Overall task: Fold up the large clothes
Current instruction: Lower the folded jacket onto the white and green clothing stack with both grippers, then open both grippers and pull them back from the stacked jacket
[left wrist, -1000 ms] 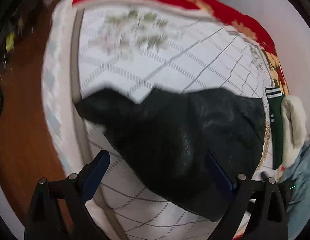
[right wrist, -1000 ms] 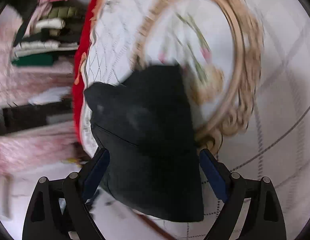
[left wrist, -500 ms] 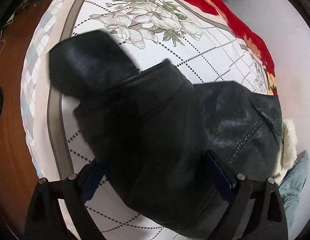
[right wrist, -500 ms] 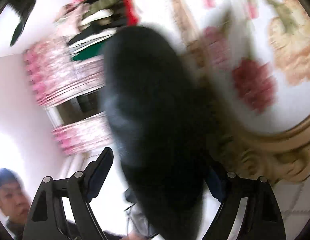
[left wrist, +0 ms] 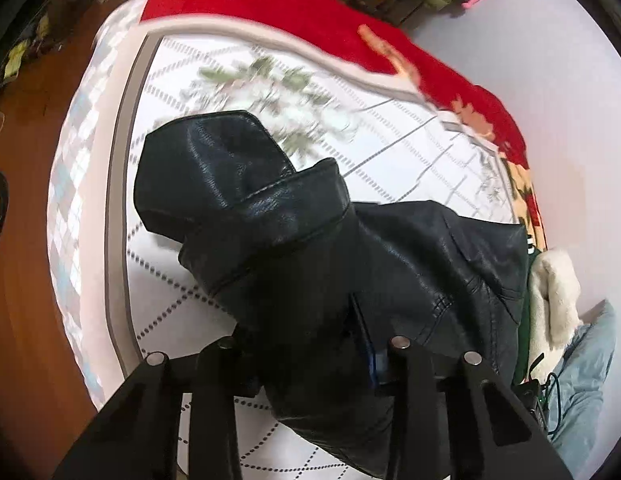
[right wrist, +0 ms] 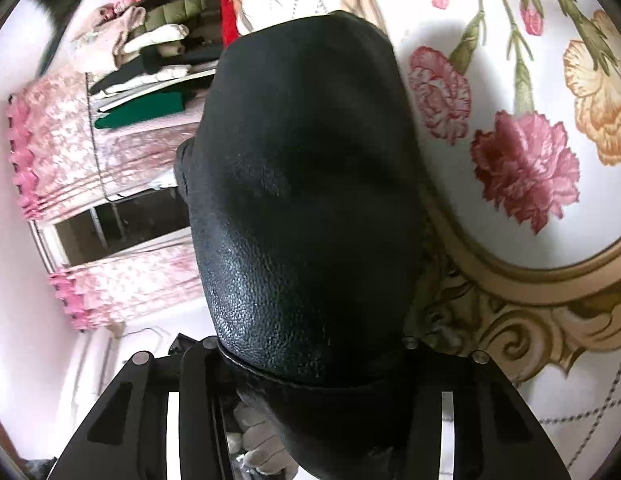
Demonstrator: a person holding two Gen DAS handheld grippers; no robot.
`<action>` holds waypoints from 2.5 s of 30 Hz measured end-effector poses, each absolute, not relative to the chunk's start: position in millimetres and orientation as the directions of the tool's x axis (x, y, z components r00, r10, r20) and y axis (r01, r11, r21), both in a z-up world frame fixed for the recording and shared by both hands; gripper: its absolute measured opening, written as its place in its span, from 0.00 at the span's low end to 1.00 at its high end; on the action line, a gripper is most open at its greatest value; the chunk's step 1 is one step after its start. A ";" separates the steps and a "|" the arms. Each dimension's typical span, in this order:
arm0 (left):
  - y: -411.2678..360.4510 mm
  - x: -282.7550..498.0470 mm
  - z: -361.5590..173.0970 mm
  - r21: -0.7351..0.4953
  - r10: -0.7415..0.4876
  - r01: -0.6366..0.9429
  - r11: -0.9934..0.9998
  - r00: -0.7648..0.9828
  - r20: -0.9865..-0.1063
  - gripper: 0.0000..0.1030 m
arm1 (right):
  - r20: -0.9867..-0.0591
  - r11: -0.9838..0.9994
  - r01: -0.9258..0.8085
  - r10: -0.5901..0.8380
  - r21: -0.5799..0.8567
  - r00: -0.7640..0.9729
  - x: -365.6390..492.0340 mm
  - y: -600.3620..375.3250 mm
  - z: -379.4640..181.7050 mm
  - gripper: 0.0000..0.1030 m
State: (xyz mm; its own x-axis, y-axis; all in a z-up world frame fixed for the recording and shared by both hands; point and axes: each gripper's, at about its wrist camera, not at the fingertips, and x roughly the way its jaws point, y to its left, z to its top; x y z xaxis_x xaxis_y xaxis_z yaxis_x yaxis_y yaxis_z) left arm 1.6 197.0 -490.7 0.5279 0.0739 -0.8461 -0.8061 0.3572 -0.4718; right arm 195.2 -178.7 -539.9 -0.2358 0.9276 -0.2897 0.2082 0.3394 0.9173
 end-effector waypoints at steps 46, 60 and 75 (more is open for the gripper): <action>39.2 532.0 -423.7 -0.548 -0.243 -0.299 0.781 0.664 -0.708 0.38 | -0.399 0.359 0.222 0.901 0.907 0.173 698.4 -530.7 -419.1 0.60; 7.5 504.9 -346.4 -0.133 0.009 -0.210 0.968 0.565 -0.825 0.98 | -0.960 0.973 0.165 0.114 0.160 0.257 619.1 -489.7 -304.5 1.00; -10.8 374.0 -214.1 0.040 0.030 0.003 0.999 0.593 -0.805 0.98 | -0.877 0.947 0.313 -0.204 -0.065 0.436 380.7 -389.6 -111.4 1.00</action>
